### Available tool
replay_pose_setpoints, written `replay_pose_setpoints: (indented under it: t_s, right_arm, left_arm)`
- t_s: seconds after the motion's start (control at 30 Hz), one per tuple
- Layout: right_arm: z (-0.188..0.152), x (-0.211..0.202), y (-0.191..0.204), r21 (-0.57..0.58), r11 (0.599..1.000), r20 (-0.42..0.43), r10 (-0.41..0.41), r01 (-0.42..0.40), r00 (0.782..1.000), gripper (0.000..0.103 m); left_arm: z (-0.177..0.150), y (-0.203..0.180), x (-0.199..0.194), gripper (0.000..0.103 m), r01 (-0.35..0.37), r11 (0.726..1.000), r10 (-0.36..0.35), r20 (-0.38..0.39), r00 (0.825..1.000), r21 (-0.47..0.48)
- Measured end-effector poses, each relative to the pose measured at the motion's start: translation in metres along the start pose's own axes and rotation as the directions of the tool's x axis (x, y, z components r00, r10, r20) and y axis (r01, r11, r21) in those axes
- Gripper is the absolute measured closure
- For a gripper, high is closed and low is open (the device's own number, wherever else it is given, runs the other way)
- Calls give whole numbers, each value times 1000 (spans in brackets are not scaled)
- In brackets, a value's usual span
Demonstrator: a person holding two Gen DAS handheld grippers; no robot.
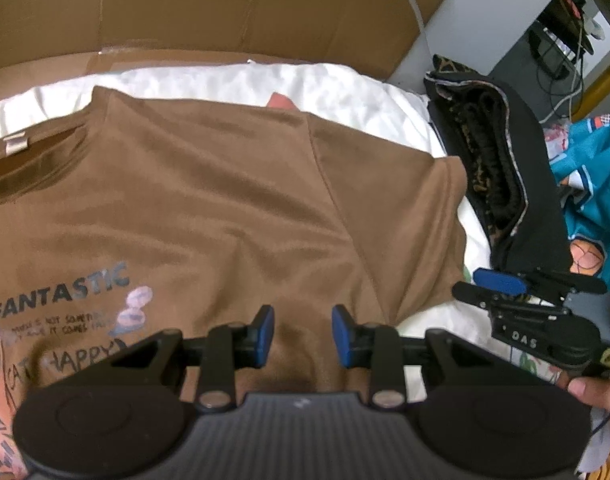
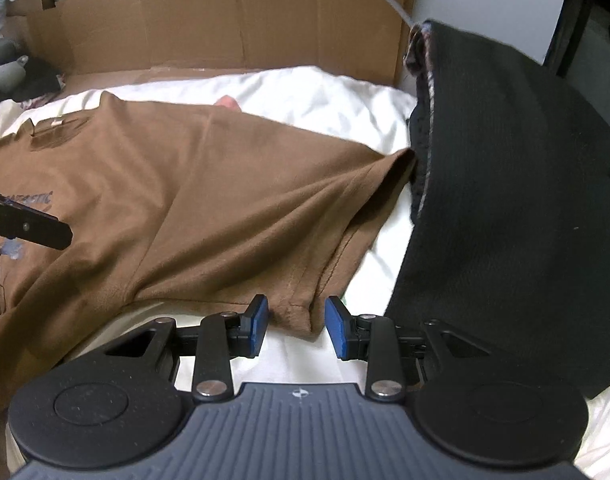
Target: Fold clothes
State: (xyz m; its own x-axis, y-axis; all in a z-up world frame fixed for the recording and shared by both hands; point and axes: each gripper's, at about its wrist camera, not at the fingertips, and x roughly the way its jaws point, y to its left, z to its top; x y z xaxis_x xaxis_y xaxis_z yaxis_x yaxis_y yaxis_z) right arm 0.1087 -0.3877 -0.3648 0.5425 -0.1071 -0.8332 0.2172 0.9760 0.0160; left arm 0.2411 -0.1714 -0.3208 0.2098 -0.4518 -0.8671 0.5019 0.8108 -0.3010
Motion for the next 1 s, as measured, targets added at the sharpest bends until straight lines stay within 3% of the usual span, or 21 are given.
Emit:
replay_pose_setpoints:
  t_s: [0.2,0.27,0.47,0.77,0.9,0.93,1.0]
  right_arm:
    - [1,8,-3,54,998,-8,24,-24,1000,67]
    - [1,7,-6,65,997,-9,31,-30,999,92]
    - [-8,-9,-16,89,996,5,27,-27,1000,98]
    - [-28,-13,-18,76,997,-32,24,-22,999,96]
    - [-28,-21,-26,149,988,-16,48,-45,999,94]
    - [-28,-23,-30,191,979,-9,69,-66,998,88]
    - [-27,-22,-38,282,953,3,112,-108,994,67]
  left_arm:
    - [0,0,0,69,1,1000,-1,-1,1000,3]
    - [-1,-1,0,69,0,1000,0,-1,1000,4]
    - [-1,-6,2,69,-5,1000,5,-3,1000,13]
    - [-1,-18,4,69,-11,999,11,-9,1000,43]
    - [-1,-17,7,69,-14,999,15,-14,1000,38]
    - [-1,-17,7,69,-15,999,15,-15,1000,35]
    - [-1,-16,8,69,-15,999,15,-16,1000,33]
